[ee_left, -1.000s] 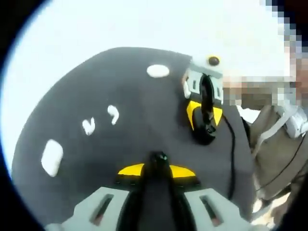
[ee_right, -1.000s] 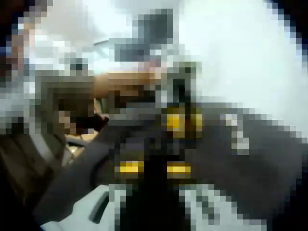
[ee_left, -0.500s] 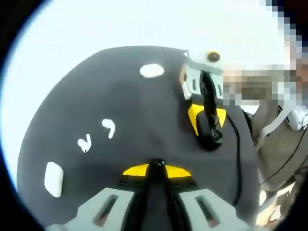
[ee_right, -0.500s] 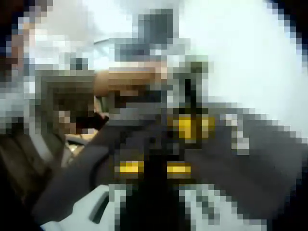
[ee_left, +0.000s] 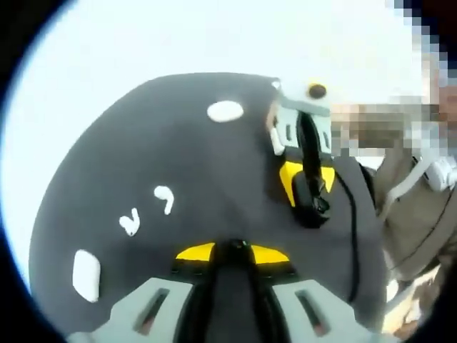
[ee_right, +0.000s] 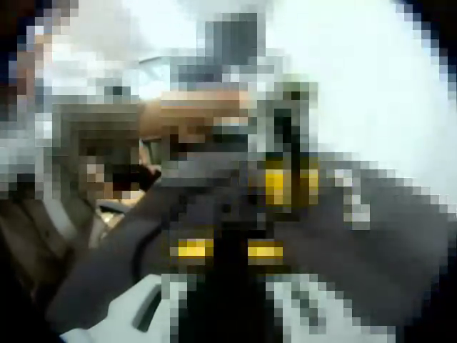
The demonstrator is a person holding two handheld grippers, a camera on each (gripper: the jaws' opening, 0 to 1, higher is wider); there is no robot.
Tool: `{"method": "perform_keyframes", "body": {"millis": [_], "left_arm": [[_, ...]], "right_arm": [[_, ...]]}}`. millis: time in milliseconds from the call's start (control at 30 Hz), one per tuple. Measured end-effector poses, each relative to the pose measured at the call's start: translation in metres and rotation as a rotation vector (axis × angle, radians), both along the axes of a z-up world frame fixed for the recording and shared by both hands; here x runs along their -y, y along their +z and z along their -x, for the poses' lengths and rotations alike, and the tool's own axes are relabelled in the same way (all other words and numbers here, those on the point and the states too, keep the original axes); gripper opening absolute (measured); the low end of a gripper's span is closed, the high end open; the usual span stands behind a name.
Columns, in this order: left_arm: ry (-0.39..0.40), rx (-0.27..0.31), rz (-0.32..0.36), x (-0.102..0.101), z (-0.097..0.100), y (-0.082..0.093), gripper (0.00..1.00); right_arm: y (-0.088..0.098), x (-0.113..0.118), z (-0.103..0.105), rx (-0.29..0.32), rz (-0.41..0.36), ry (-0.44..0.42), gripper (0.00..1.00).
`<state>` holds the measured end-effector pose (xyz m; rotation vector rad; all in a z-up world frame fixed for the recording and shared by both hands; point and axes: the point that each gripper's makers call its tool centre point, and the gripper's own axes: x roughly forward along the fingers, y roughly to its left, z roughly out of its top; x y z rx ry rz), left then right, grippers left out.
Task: Pick up three earphones and place each one into its charging case using tactile feedback, ensure that each earphone is properly inserted and securely positioned inside the case.
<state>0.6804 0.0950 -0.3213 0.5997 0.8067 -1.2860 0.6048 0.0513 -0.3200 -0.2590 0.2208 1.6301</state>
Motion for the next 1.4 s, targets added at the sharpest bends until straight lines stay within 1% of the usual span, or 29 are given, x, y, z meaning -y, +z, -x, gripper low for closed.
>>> {"method": "perform_keyframes", "body": {"millis": [67,100,133,233,300,333,433,500,533,567,633,667,700,733,767,800,867,933,967,1000,1067,1133,1167,1200,1233,1267,1300,1333,1400], "left_arm": [[-0.02,-0.016,0.023,0.004,-0.002,0.001,0.13],[-0.024,-0.04,0.022,0.006,-0.004,0.001,0.12],[-0.022,-0.049,0.015,0.006,-0.005,-0.001,0.12],[-0.013,-0.083,-0.045,0.003,-0.005,-0.009,0.1],[-0.008,-0.093,-0.033,0.005,-0.004,-0.007,0.1],[0.008,-0.102,-0.031,0.005,-0.004,-0.007,0.1],[0.034,-0.096,-0.018,0.002,-0.002,-0.007,0.09],[0.051,-0.062,-0.009,-0.001,0.002,-0.005,0.09],[0.055,-0.006,0.003,-0.002,0.001,-0.002,0.09],[0.07,0.066,0.017,-0.004,-0.001,0.002,0.09],[0.093,0.264,0.07,-0.006,-0.004,0.017,0.09],[0.127,0.346,0.112,-0.007,-0.004,0.028,0.09],[0.159,0.403,0.16,-0.007,0.0,0.038,0.09],[0.167,0.444,0.21,-0.006,0.008,0.048,0.09],[0.166,0.484,0.236,-0.005,0.017,0.054,0.09],[0.17,0.549,0.26,-0.005,0.026,0.062,0.09],[0.147,0.622,0.288,0.003,0.042,0.066,0.09],[0.137,0.67,0.313,0.01,0.051,0.069,0.09],[0.14,0.708,0.324,0.014,0.054,0.071,0.09],[0.135,0.733,0.335,0.018,0.055,0.072,0.09],[0.115,0.763,0.328,0.025,0.059,0.068,0.09],[0.087,0.817,0.301,0.03,0.059,0.065,0.09],[0.078,0.817,0.3,0.032,0.06,0.061,0.09],[0.056,0.84,0.27,0.033,0.058,0.056,0.09],[0.044,0.848,0.264,0.034,0.058,0.053,0.09],[0.03,0.844,0.26,0.035,0.058,0.049,0.09],[0.015,0.846,0.26,0.037,0.06,0.047,0.09],[0.004,0.865,0.269,0.038,0.06,0.049,0.09],[0.006,0.87,0.258,0.039,0.058,0.048,0.09]], "right_arm": [[0.0,0.0,0.0,0.002,0.0,0.0,0.18],[0.0,0.0,0.0,0.001,0.0,0.0,0.18],[0.0,0.0,0.0,0.001,0.001,0.0,0.18],[0.0,0.0,0.001,0.003,0.0,0.002,0.18],[0.0,0.0,0.001,0.003,0.001,0.003,0.18],[0.0,0.0,0.001,0.002,0.0,0.004,0.18],[0.0,-0.001,0.001,-0.001,0.0,0.006,0.18],[0.001,-0.001,0.001,-0.001,0.0,0.006,0.18],[0.001,-0.001,0.002,0.002,0.0,0.005,0.18],[0.001,-0.001,0.002,0.004,0.0,0.004,0.18],[0.001,-0.002,0.002,0.005,0.001,0.003,0.18],[0.001,-0.002,0.002,0.005,0.001,0.003,0.18],[0.001,-0.002,0.002,0.004,0.001,0.002,0.18],[0.001,-0.002,0.002,0.0,0.002,0.001,0.18],[0.001,-0.002,0.002,-0.003,0.002,0.0,0.18],[0.001,-0.002,0.002,-0.004,0.002,0.0,0.18],[0.001,-0.002,0.002,-0.008,0.002,-0.001,0.18],[0.001,-0.002,0.002,-0.007,0.002,-0.002,0.18],[0.001,-0.002,0.001,-0.005,0.002,-0.002,0.18],[0.0,-0.002,0.001,-0.004,0.001,-0.002,0.18],[0.0,-0.002,0.001,-0.003,0.001,-0.003,0.18],[0.0,-0.001,0.0,-0.003,0.001,-0.003,0.18],[0.0,-0.001,0.0,-0.002,0.001,-0.003,0.18],[0.0,-0.001,-0.001,-0.001,0.0,-0.002,0.18],[0.0,0.0,-0.002,-0.003,0.0,-0.002,0.18],[-0.001,0.0,-0.002,-0.003,0.0,-0.001,0.18],[-0.001,0.0,-0.002,-0.003,0.0,0.0,0.18],[-0.001,0.0,-0.002,-0.003,-0.001,0.0,0.18],[-0.001,0.001,-0.003,-0.002,0.0,0.001,0.18]]}}
